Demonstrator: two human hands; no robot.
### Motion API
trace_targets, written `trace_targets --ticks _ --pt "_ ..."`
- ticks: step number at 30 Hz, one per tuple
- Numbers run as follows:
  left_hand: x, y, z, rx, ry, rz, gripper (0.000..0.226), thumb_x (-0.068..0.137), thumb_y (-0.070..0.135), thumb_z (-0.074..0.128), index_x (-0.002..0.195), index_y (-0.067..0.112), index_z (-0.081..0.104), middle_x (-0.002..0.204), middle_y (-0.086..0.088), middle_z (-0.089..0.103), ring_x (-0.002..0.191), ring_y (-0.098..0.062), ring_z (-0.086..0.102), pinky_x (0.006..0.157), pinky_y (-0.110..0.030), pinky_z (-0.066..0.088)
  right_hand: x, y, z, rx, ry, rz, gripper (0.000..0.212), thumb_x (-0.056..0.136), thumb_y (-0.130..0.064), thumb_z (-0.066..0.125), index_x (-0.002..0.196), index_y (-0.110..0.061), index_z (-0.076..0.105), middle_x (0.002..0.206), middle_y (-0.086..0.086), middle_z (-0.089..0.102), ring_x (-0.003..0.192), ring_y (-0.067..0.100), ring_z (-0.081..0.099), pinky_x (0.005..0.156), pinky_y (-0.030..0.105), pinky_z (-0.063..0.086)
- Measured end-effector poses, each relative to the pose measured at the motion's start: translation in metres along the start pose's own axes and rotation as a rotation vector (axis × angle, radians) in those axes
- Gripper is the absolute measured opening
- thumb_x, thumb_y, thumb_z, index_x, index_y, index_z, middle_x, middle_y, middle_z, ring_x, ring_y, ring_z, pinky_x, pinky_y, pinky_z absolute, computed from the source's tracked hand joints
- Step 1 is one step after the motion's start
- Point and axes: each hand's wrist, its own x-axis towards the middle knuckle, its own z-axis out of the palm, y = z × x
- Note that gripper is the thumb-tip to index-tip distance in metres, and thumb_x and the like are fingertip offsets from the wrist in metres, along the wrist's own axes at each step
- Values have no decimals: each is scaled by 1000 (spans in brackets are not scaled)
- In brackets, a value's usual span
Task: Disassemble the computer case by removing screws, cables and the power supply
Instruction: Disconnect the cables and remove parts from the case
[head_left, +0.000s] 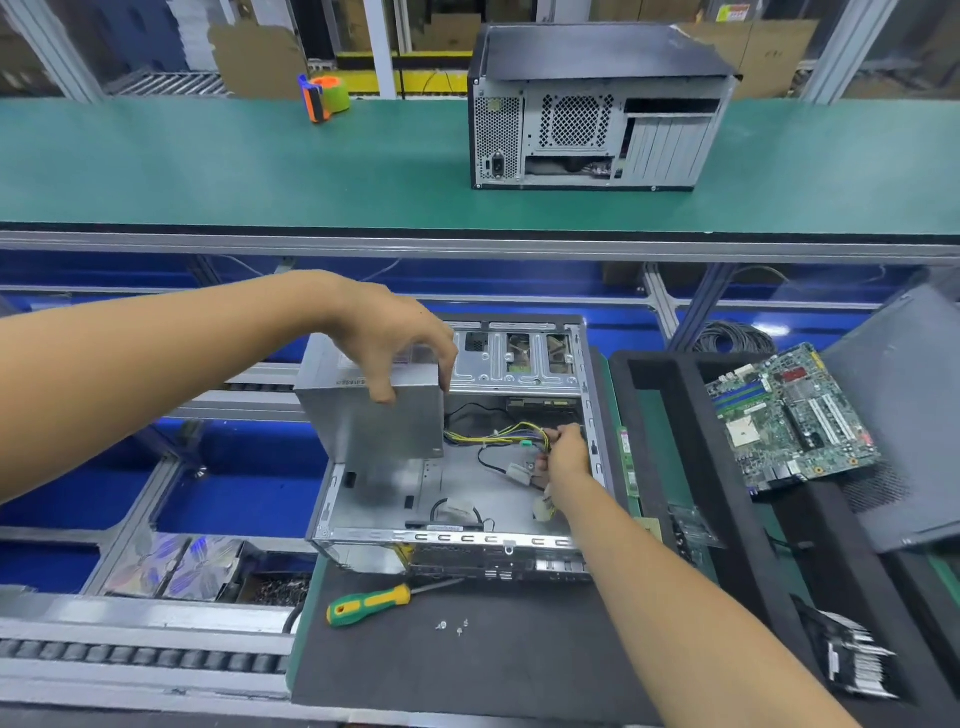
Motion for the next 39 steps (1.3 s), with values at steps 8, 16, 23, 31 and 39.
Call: trace_targets --ticks 8,16,23,31,39 --pt "-4 -29 0 -413 158 -46 49 67 41 85 112 47 68 111 23 68 97 0 67 79 -24 54 -21 -3 0 407 -284 153 34 102 -37 35 90 -10 52 76 21 73 50 24 65 50 30 56" --pt "1 -37 10 -525 258 -101 42 69 35 86 108 40 69 108 16 72 97 -9 70 87 -37 59 -24 -7 -13 582 -627 62 37 107 -44 25 115 -16 48 126 31 65 113 42 68 90 55 58" --pt "10 -29 27 -574 311 -108 46 65 41 87 106 41 65 107 19 67 94 -5 68 82 -33 56 -25 -7 -16 553 -529 4 28 104 -42 32 106 -15 40 124 30 66 115 47 65 103 67 44" --pt "-1 -24 63 -496 314 -97 52 62 46 87 108 47 63 107 24 52 102 -3 57 90 -35 52 -33 -1 -14 364 -391 -26 37 104 -34 32 89 -10 56 107 16 72 83 32 75 65 37 59" --pt "22 4 110 -274 470 -316 56 60 64 78 108 49 55 106 20 50 100 -6 53 73 -34 46 -27 6 -13 81 -248 -162 23 101 -17 40 95 -13 62 102 8 69 61 16 63 57 30 49"
